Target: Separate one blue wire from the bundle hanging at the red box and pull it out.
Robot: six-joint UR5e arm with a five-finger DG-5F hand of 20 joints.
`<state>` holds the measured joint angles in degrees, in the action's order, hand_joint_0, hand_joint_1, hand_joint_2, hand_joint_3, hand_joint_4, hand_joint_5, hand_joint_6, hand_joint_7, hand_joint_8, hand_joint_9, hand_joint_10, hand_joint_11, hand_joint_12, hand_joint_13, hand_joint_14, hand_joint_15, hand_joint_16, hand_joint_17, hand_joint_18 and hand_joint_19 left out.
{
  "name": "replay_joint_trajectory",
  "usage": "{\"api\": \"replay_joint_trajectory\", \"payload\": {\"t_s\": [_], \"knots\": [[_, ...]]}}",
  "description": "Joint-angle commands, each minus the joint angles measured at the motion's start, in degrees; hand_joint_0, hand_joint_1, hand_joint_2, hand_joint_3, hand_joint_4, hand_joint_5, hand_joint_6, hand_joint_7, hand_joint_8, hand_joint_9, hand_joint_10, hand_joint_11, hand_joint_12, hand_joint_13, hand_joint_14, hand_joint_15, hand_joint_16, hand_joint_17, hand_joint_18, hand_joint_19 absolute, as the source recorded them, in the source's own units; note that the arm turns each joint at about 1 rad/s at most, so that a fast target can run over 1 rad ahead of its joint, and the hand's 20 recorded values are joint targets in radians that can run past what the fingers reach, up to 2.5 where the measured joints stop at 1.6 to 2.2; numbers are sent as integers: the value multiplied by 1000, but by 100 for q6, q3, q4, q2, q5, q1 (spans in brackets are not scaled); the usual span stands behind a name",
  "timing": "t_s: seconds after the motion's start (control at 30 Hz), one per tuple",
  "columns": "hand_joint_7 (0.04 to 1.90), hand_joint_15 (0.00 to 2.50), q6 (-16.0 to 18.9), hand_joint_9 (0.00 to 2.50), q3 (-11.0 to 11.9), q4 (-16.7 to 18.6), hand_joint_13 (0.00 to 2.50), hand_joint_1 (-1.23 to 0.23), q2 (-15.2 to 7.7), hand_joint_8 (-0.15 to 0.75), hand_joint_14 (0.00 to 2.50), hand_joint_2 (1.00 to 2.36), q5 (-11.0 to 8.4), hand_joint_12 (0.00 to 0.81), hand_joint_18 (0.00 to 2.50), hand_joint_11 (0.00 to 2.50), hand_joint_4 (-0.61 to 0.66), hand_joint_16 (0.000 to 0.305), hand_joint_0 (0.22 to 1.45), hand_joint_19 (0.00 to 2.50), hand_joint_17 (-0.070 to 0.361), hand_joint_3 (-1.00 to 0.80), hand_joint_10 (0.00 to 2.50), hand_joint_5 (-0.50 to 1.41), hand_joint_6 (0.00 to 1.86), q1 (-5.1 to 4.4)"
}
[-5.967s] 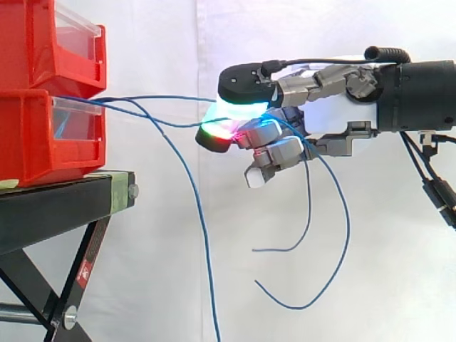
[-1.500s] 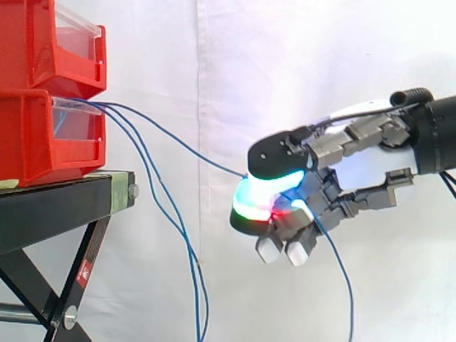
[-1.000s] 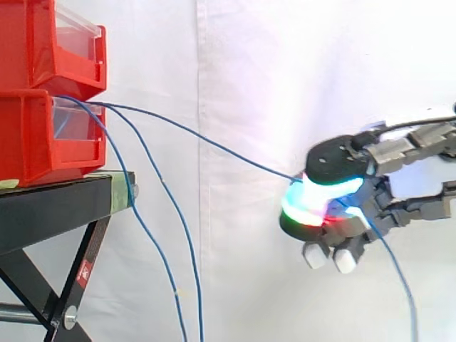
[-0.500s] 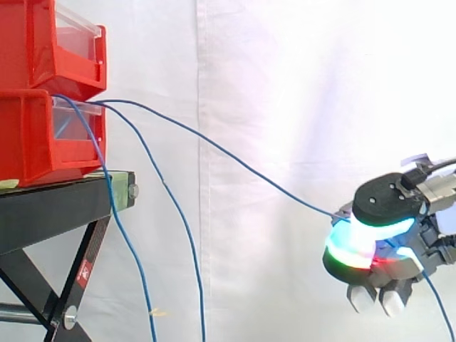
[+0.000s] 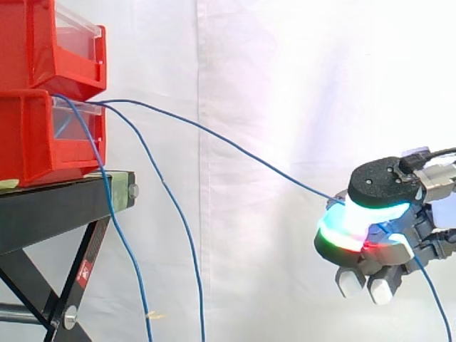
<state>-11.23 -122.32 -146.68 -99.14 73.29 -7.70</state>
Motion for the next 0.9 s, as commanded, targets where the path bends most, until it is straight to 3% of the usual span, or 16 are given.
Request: {"api": "replay_joint_trajectory", "payload": {"t_s": [0.0, 0.87], "knots": [[1367, 696, -11, 862, -2, 8, 496, -778, 0, 328, 24, 1031, 1, 391, 477, 1327, 170, 50, 607, 745, 112, -55, 21, -142, 753, 5], [1368, 684, -11, 875, 7, 8, 489, -774, 0, 325, 23, 1031, 1, 382, 478, 1349, 172, 49, 607, 738, 111, -39, 19, -143, 762, -4]]}}
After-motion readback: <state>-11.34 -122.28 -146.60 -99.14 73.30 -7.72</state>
